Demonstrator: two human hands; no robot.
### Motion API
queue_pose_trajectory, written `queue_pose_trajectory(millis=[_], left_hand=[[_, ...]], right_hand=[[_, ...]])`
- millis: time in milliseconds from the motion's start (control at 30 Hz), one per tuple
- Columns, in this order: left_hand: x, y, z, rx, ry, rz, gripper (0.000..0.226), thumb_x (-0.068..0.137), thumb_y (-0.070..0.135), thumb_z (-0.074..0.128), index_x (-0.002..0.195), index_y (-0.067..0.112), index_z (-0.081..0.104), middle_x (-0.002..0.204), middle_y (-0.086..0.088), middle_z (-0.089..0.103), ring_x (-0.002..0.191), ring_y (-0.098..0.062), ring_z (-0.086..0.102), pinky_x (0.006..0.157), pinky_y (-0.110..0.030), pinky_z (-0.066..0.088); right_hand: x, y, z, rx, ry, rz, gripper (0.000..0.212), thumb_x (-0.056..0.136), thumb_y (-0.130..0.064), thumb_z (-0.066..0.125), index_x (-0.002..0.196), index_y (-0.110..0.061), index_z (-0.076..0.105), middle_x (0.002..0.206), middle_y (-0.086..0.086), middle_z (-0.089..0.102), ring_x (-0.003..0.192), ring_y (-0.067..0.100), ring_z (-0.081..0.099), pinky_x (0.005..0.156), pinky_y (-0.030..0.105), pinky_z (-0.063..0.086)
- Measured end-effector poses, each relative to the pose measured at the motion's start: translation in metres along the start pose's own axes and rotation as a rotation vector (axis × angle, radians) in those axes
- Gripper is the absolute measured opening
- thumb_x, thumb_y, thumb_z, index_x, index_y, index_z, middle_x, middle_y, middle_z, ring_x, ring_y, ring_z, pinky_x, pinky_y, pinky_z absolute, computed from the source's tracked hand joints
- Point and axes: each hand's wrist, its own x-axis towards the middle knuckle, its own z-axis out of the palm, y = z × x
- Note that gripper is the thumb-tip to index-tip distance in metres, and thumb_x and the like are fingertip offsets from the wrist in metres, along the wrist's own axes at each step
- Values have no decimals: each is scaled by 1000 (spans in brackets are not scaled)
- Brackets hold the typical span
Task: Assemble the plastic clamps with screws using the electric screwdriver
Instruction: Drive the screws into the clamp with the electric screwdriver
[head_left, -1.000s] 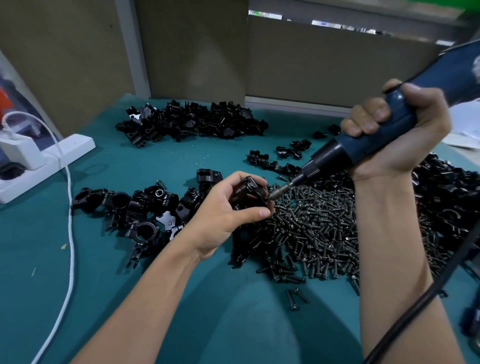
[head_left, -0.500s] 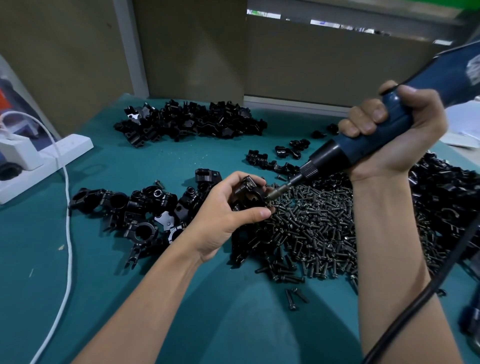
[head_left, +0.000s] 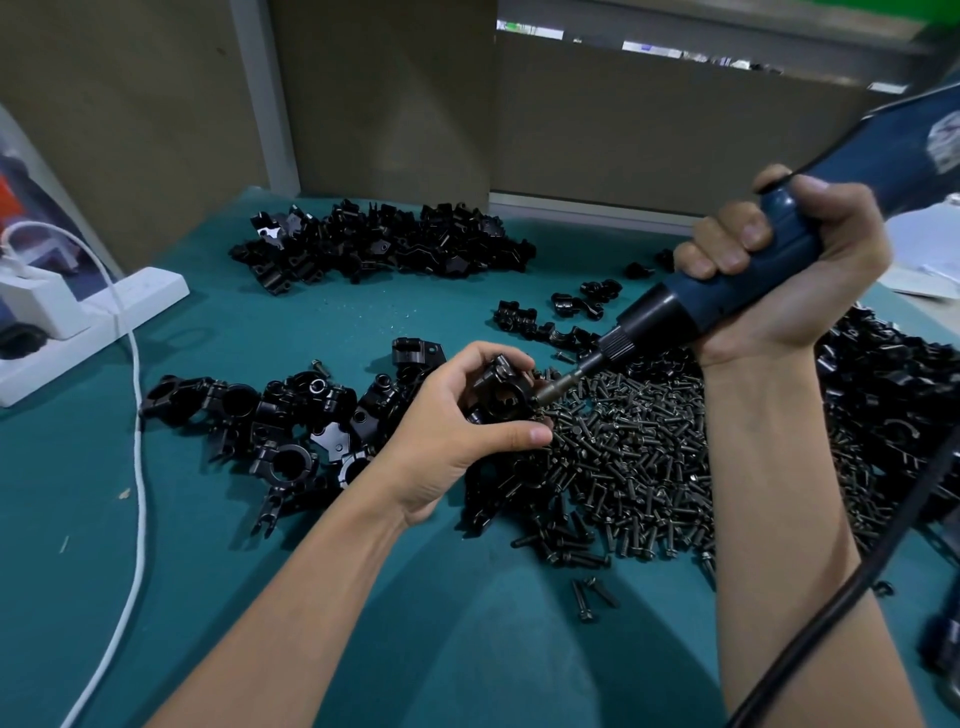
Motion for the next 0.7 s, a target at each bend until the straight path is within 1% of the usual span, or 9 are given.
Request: queue_pose_trajectory(millis=[100,200,333,400,467,533,600,633,700], left_hand=[[0,0,0,-9,1,5,54,48,24,91,96,33,69,97,8,73,109,-38,66,99,-51,51],[1,-1,0,-15,3,2,52,51,18,92,94,33,69,95,9,73,108,-39,66,99,-51,52],[1,-2,0,-26,7,9,52,49,20,94,92,33,68,93,9,72,108,-40,66,96,-47,54],[1,-3,-1,-29,8,15,50,49,24,92,92,33,68,92,10,72,107,-34,66,96,-47,55],[2,-4,-1,-32,10,17,46,53,22,91,92,32,68,91,11,71,103,-28,66,97,-49,54],[2,-5,-1,-41,10,20,44,57,17,91,92,32,69,91,10,71,106,-32,66,99,-51,52],[3,-6,-2,-69,-1,27,44,57,19,92,93,30,69,91,10,70,109,-37,66,99,-52,52],[3,-6,-2,-94,-12,29,45,58,20,93,94,28,69,90,11,70,105,-35,68,97,-51,53],[3,-7,-3,-130,-37,32,41,61,19,89,96,25,70,90,11,71,95,-24,72,95,-48,55]], right_hand=[[0,0,0,-4,2,-1,10,72,-22,45,74,-13,50,46,-5,41,39,10,35,43,19,30],[0,0,0,-7,1,-2,10,72,-22,45,74,-13,50,46,-5,41,39,10,35,43,19,29],[0,2,-1,0,-2,0,10,73,-22,45,74,-13,50,46,-5,42,39,10,35,43,19,30],[0,2,-1,0,-3,0,10,73,-22,45,74,-13,50,46,-6,42,39,10,35,43,19,30],[0,2,-1,3,-1,4,10,74,-22,45,74,-13,50,46,-6,41,39,10,35,43,19,30],[0,2,-1,3,0,6,10,73,-22,45,74,-13,50,46,-5,41,39,10,35,43,19,30],[0,2,0,-2,2,6,11,72,-23,45,74,-13,50,46,-5,41,38,10,35,43,19,30],[0,2,1,-6,7,4,11,72,-23,45,73,-13,50,46,-5,41,38,10,35,43,19,30],[-1,2,1,-11,8,-2,11,72,-22,45,73,-13,50,46,-5,41,38,10,35,43,19,30]])
